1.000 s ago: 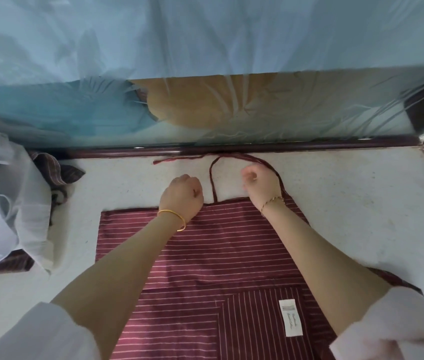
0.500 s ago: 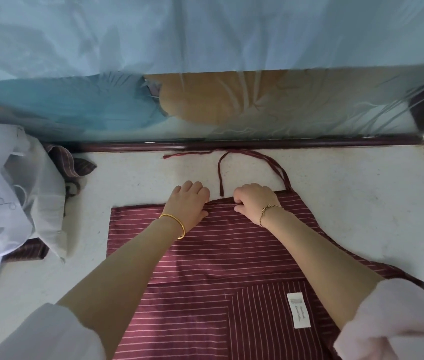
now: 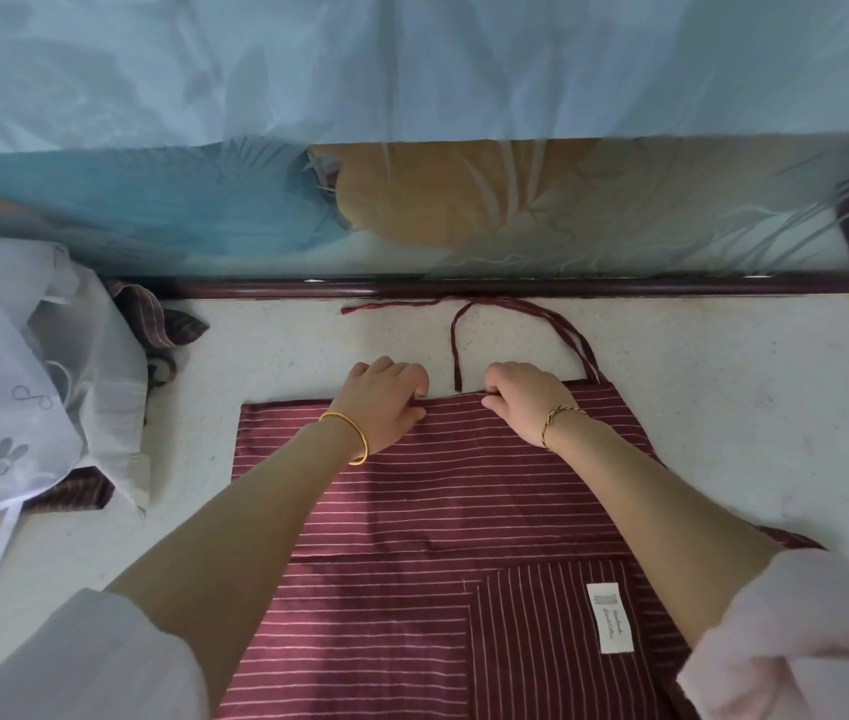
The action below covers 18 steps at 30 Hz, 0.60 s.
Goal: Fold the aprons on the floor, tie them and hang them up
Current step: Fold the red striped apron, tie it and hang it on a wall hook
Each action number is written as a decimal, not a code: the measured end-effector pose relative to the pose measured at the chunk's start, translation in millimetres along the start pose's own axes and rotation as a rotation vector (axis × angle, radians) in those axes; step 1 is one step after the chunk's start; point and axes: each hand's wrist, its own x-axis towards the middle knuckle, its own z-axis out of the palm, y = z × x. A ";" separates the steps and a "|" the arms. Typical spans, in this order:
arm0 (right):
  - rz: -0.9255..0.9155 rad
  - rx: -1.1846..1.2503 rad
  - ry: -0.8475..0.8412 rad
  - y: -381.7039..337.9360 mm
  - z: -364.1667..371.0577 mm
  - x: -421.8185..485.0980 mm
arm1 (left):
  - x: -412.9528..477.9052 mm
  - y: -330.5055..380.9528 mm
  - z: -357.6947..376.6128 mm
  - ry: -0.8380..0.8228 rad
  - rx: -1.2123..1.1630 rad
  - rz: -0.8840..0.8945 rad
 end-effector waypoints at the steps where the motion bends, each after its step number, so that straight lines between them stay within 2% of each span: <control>1: 0.003 -0.006 0.006 0.0 0.9 0.1 | -0.9 -2.0 1.2 0.014 0.016 -0.001; 10: 0.036 -0.033 0.073 -0.7 10.7 2.2 | -7.0 -15.2 6.3 -0.082 0.192 -0.112; 18: 0.026 -0.072 0.148 1.9 20.7 2.0 | -20.6 -29.2 10.5 -0.003 0.298 -0.149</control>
